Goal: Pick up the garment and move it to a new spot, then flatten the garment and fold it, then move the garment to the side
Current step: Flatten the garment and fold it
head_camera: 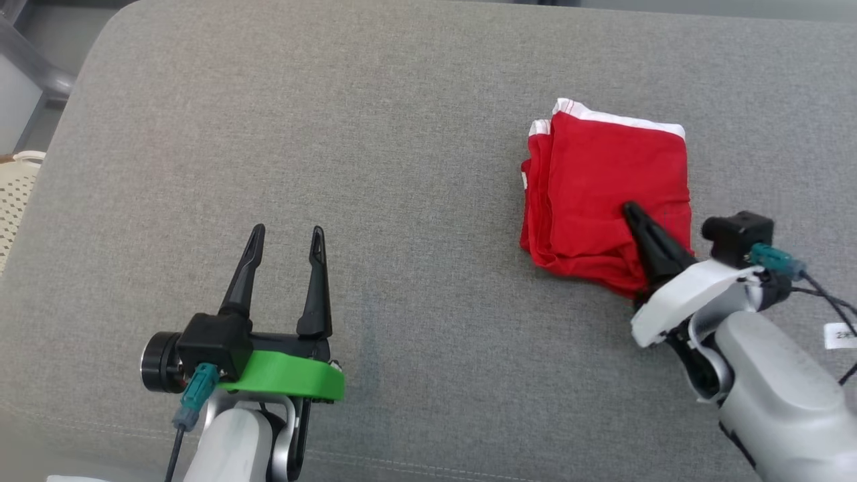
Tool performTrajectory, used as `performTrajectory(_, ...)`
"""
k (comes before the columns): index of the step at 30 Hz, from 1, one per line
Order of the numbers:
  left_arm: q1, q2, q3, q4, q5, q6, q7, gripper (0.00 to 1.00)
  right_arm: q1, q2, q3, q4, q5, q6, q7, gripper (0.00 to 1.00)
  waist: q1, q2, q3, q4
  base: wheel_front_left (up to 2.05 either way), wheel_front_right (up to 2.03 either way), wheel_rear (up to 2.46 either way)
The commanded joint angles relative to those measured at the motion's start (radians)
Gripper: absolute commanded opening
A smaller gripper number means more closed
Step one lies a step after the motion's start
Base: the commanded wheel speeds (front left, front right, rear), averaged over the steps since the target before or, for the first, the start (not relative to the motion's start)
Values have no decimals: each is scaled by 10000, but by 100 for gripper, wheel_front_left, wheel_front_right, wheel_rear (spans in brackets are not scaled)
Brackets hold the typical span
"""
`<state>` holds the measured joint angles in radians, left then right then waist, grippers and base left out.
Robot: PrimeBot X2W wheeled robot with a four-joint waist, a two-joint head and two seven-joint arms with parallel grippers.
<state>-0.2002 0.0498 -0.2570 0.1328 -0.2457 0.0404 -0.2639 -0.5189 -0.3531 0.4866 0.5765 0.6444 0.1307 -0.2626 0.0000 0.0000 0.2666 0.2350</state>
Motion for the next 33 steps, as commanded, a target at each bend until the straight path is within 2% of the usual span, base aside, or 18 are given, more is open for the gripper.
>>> performTrajectory(1, -184, 22, -2, -18, -4, 49, 3, 100, -47, 204, 284, 10, -153, -4, -23, 0, 0, 0, 61, 68, 0, 0, 0)
performTrajectory(7, -208, 22, -13, 21, -47, 112, 3, 100, 65, 974, 1454, -164, -240, -4, -24, 0, 0, 0, 67, 73, 0, 0, 0)
performTrajectory(10, -222, 22, 0, 49, -94, 107, 3, 100, 90, 1160, 1631, -305, -330, -6, -24, 0, 0, 0, 16, -1, 0, 0, 0)
performTrajectory(14, -215, 22, 76, 80, 21, 55, 3, 100, 163, 1140, 1135, -818, -481, -6, -24, 0, 0, 0, -110, -230, 0, 0, 0)
performTrajectory(21, -45, 22, 333, 156, 241, -27, 3, 100, 768, 563, -518, -2370, -1404, -6, -24, 0, 0, 0, -491, -856, 0, 0, 0)
performTrajectory(27, 92, 23, 555, 256, 455, -122, 3, 100, 1551, 198, -1844, -3026, -2009, -6, -24, 0, 0, 0, -862, -1424, 0, 0, 0)
performTrajectory(28, 117, 23, 605, 270, 467, -138, 3, 100, 1671, 177, -2018, -3089, -2072, -4, -24, 15, 0, 0, -915, -1501, 0, 0, 0)
performTrajectory(29, 150, 23, 649, 287, 489, -157, 3, 100, 1830, 148, -2258, -3181, -2139, -6, -24, 44, 0, 0, -975, -1582, 0, 0, 0)
performTrajectory(30, 182, 24, 727, 304, 533, -197, 3, 100, 1990, 146, -2446, -3280, -2215, -4, -24, 67, 0, 0, -1046, -1670, 0, 0, 0)
performTrajectory(31, 218, 25, 800, 332, 548, -217, 3, 100, 2132, 154, -2581, -3359, -2276, -6, -24, 100, 0, 0, -1109, -1738, 0, 0, 0)
performTrajectory(33, 353, 29, 953, 359, 595, -261, 3, 100, 2439, 173, -2760, -3498, -2383, -6, -24, 100, 0, 0, -1264, -1899, 0, 0, 0)
